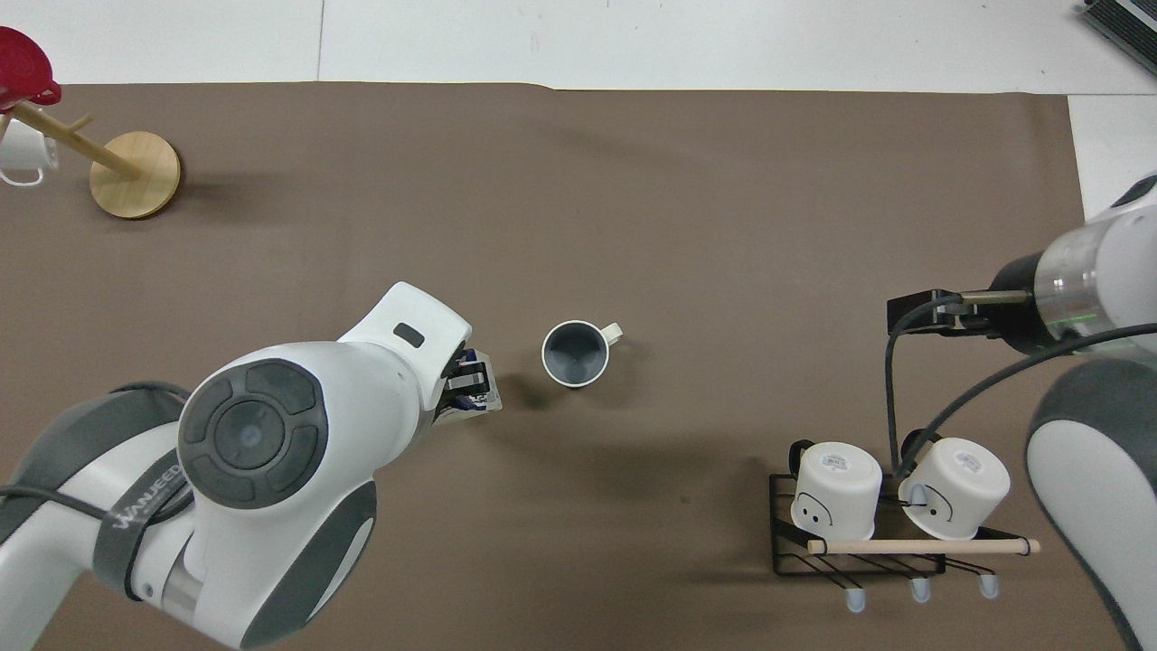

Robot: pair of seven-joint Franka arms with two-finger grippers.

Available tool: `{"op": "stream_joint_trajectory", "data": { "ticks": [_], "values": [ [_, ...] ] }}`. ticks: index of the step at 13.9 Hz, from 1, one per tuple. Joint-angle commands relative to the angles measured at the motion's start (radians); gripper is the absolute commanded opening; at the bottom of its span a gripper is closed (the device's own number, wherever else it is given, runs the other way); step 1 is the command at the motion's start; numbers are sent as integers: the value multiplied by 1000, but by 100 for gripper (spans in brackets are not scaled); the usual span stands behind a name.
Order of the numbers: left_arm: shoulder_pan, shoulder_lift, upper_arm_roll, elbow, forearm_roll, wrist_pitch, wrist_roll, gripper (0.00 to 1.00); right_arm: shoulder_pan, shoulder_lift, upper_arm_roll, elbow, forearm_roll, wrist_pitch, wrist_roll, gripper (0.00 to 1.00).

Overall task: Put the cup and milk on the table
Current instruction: 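Withdraw the right gripper while the left gripper lowers the carton beside the mug, then place the milk carton next to the mug with the left gripper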

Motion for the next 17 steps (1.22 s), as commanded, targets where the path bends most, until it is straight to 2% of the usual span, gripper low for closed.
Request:
{"op": "stream_joint_trajectory", "data": {
  "ticks": [1, 4, 8, 10, 11, 12, 17],
  "values": [
    [-42, 18, 14, -33, 41, 65, -42, 51, -45, -24, 17, -20, -3, -19, -41, 100],
    [-68, 47, 14, -38, 84, 89, -89, 51, -36, -9, 18, 14, -21, -14, -36, 100],
    [-66, 55, 14, -38, 86, 103, -91, 52, -59, 26, 14, 108, -9, -100, -44, 100],
    [-66, 57, 14, -38, 84, 103, -91, 84, -94, 106, 6, 249, -6, -211, -47, 100],
    [-66, 57, 14, -36, 84, 105, -91, 94, -98, 140, 6, 320, -5, -255, -47, 100],
    [-66, 61, 14, -33, 86, 105, -91, 100, -100, 144, 6, 351, -5, -267, -47, 100],
    [-60, 46, 12, 6, 84, 59, -76, 100, -100, 83, -8, 328, -6, -231, -70, 100]
  ]
}}
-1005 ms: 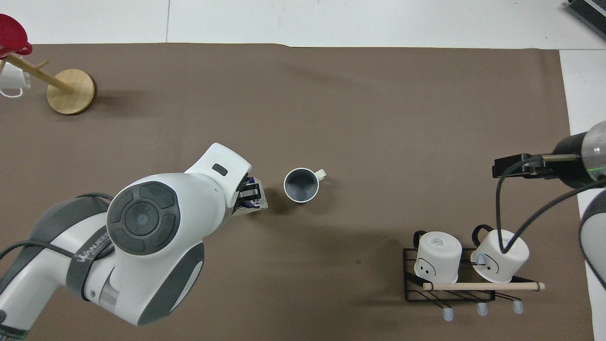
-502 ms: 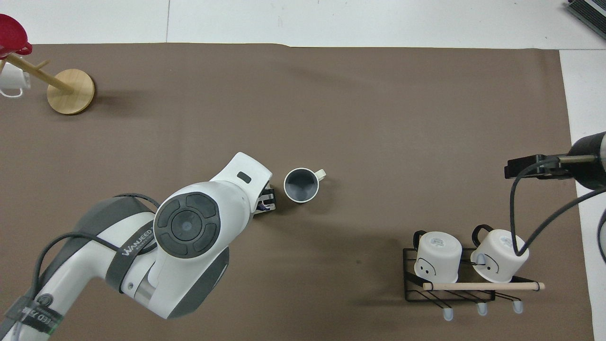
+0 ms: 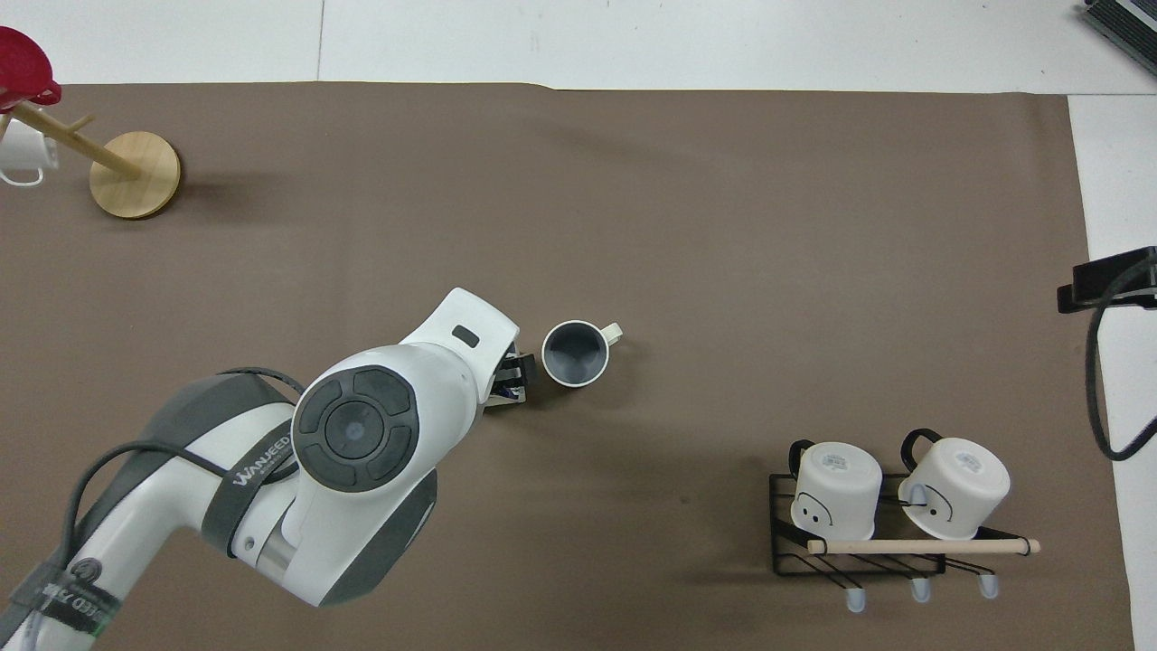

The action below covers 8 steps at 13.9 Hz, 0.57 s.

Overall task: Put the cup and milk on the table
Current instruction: 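Place the milk carton next to the mug with the left gripper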

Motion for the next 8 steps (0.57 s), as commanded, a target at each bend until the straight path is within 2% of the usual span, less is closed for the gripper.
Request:
{"op": "stream_joint_trajectory", "data": {
  "ticks": [1, 3, 5, 8],
  "values": [
    [-7, -18, 17, 58, 24, -86, -6, 100, -8, -43, 1, -37, 3, 16, -35, 100],
    [-4, -27, 25, 176, 21, -273, -4, 100, 2, -61, 3, -74, -9, 56, -42, 100],
    [41, -38, 28, 273, 21, -404, 16, 100, -8, -84, 1, -110, -14, 63, -80, 100],
    [168, -74, 34, 341, -10, -527, 274, 100, -6, -116, 3, -162, -20, 98, -85, 100]
  ]
}}
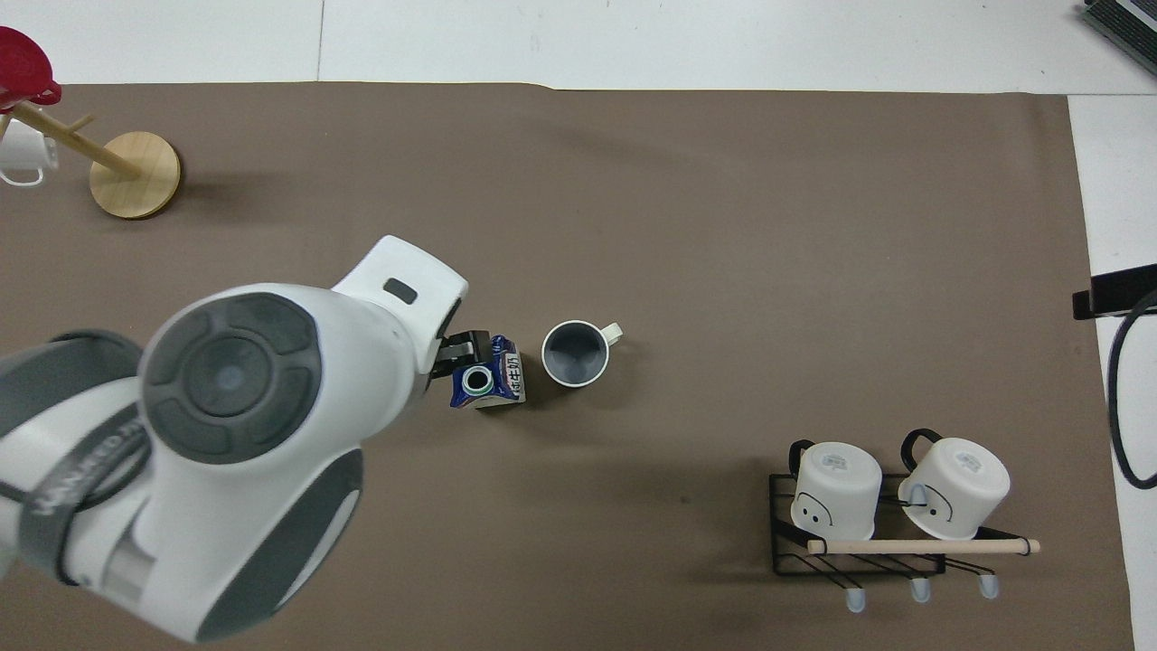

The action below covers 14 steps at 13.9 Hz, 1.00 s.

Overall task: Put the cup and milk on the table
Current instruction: 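Place the milk carton next to the mug with the left gripper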

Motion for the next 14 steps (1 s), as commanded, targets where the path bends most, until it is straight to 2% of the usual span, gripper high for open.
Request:
{"op": "stream_joint_trajectory", "data": {
  "ticks": [1, 3, 8, 14],
  "values": [
    [129, -29, -2, 51, -33, -106, 198, 100, 3, -46, 5, -61, -17, 38, -18, 100],
    [207, -45, -2, 67, -49, -155, 300, 100, 6, -38, 10, -49, -17, 22, -18, 100],
    [299, -48, 6, 120, -49, -229, 453, 100, 8, -23, 13, -15, -37, -31, -16, 100],
    [324, -48, 35, 127, -68, -241, 501, 100, 10, -35, 24, -32, -52, -30, 10, 100]
  ]
}}
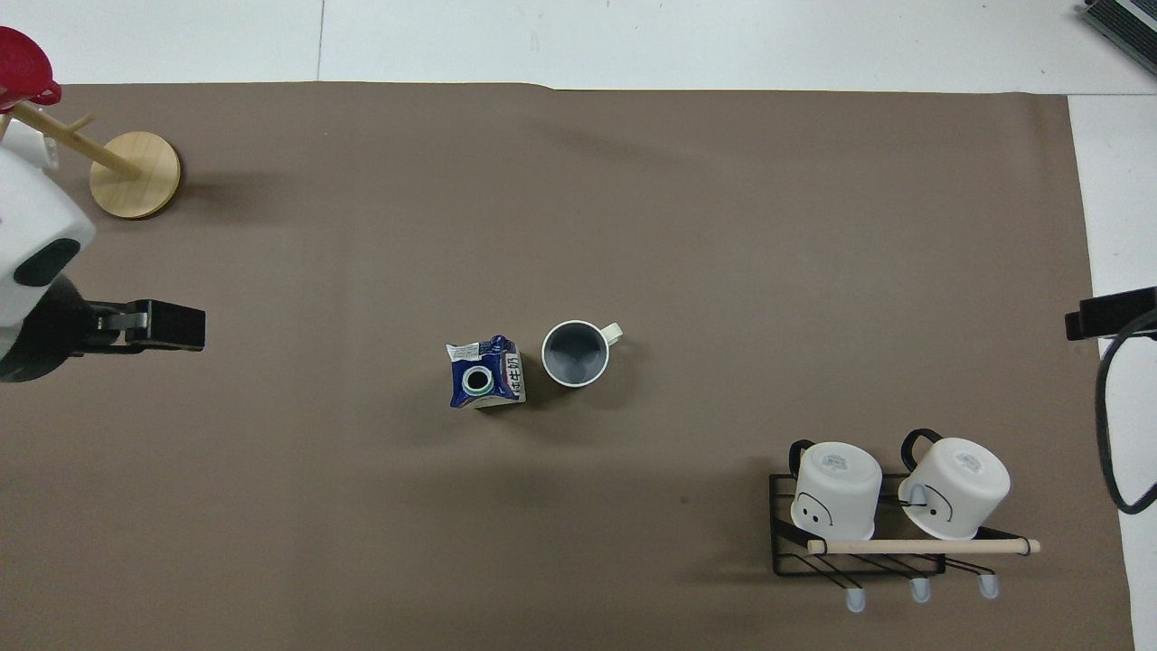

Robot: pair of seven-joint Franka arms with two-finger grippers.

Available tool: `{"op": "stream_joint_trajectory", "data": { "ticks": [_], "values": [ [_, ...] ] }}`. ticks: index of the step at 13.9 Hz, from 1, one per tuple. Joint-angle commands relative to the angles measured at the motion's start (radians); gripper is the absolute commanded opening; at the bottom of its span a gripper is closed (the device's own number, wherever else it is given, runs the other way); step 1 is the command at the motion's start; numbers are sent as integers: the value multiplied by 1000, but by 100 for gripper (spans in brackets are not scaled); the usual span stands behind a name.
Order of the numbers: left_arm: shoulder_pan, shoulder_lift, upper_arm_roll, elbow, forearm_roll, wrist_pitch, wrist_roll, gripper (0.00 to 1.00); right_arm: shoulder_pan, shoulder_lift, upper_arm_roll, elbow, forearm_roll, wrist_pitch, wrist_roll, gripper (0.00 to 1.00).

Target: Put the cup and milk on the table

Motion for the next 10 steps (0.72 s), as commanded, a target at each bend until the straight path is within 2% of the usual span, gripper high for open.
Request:
{"op": "stream_joint_trajectory", "data": {
  "ticks": [1, 3, 10],
  "values": [
    [20, 1, 0, 18, -43, -28, 18, 100, -1, -19, 13, -14, -16, -10, 11, 100],
    [31, 1, 0, 16, -83, -35, 19, 100, -1, -19, 13, -15, -16, -9, 10, 100],
    [29, 1, -2, 16, -86, -38, 18, 100, -3, -19, 13, -15, -15, -7, 11, 100]
  ]
}}
